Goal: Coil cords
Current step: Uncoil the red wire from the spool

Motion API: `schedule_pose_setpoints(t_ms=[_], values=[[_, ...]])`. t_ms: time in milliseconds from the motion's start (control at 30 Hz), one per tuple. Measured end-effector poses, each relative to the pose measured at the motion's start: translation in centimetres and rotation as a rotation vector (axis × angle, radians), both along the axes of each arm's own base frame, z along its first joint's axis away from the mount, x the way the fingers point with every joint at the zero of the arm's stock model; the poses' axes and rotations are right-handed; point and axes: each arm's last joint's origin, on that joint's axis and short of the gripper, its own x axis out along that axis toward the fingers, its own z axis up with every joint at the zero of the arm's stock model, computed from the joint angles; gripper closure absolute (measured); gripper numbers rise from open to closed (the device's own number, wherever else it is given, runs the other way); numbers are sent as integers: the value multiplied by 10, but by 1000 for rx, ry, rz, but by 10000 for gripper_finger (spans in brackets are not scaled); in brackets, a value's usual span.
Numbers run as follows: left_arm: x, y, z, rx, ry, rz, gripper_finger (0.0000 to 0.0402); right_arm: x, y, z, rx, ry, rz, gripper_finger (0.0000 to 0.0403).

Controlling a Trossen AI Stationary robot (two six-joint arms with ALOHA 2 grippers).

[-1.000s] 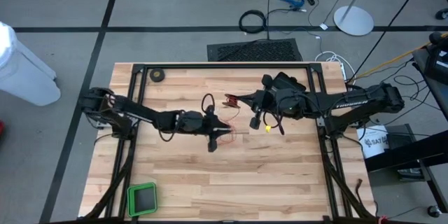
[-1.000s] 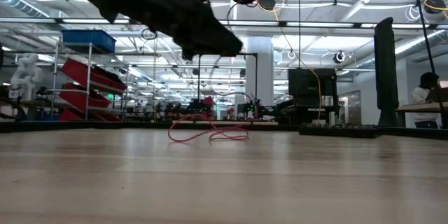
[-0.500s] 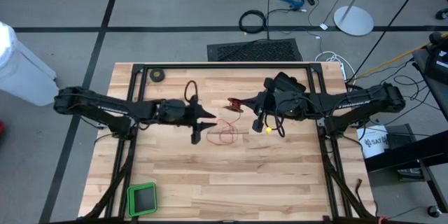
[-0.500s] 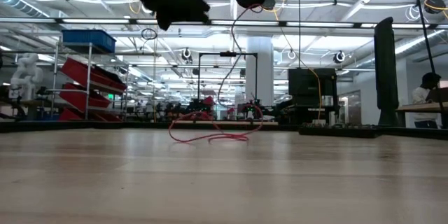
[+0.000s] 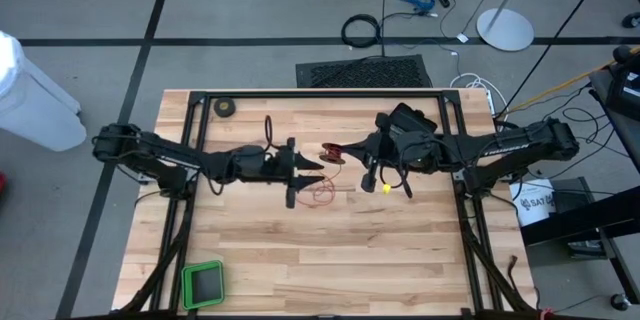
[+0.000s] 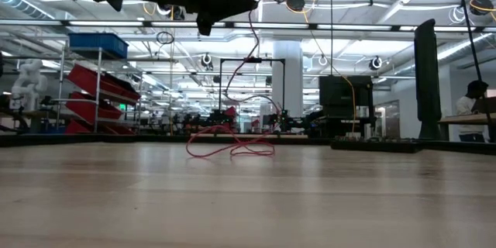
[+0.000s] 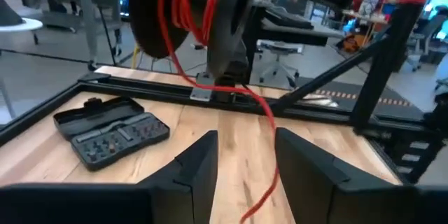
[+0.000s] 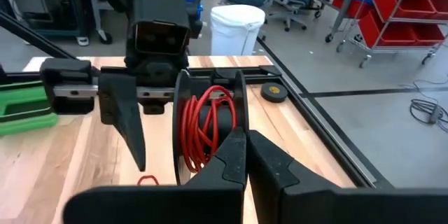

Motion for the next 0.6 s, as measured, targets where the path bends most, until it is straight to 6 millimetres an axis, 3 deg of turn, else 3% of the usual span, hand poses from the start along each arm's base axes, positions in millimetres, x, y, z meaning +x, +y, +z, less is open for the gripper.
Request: schedule_pose_setpoints(t_ms=[600], values=[[20,-5,-26,32,-17,-24,255,0,0,0,-12,5,0,403]])
